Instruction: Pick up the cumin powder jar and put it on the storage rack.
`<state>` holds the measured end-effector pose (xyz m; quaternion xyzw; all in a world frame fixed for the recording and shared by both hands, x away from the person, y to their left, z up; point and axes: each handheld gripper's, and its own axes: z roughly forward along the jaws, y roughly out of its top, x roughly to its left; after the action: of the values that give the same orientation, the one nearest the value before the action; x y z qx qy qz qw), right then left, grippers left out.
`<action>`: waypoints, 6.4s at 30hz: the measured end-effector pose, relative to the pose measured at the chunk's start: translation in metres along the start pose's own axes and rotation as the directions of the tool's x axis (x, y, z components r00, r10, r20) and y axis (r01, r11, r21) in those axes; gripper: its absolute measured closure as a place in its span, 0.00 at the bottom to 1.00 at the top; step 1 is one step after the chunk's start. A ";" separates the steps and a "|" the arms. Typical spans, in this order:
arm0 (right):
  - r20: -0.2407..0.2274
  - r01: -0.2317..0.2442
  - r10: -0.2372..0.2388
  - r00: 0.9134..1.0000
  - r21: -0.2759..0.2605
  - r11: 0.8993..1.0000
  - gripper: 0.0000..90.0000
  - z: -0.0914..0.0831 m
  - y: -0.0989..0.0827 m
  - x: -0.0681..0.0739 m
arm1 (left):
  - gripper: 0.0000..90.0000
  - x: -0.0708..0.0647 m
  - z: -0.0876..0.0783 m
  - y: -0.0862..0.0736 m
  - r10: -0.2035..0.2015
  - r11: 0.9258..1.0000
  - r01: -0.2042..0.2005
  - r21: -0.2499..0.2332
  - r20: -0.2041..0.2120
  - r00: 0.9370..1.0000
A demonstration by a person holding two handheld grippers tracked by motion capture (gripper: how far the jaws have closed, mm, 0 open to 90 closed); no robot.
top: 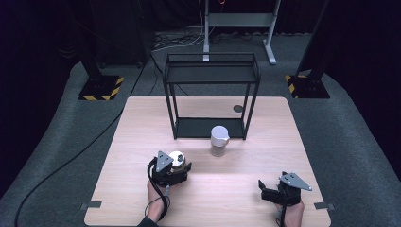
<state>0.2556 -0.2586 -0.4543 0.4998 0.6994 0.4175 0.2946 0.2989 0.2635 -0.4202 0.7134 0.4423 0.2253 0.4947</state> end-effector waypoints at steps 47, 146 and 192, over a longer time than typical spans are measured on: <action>0.015 0.023 -0.024 1.000 0.037 0.999 0.00 0.003 0.006 0.005 | 0.33 0.014 -0.045 0.082 0.079 0.990 -0.067 -0.120 0.096 0.992; 0.034 0.043 -0.045 0.998 0.056 0.997 0.00 0.006 0.010 0.010 | 0.33 0.043 -0.028 0.280 0.204 0.973 -0.198 -0.117 0.036 0.978; 0.024 0.047 -0.049 0.999 0.046 0.998 0.00 0.005 0.008 0.008 | 0.33 0.069 0.060 0.350 0.078 0.995 -0.077 0.063 -0.019 0.997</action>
<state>0.2609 -0.2485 -0.4494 0.4947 0.7168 0.3879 0.3017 0.5224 0.2506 -0.1361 0.7426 0.4262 0.2380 0.4585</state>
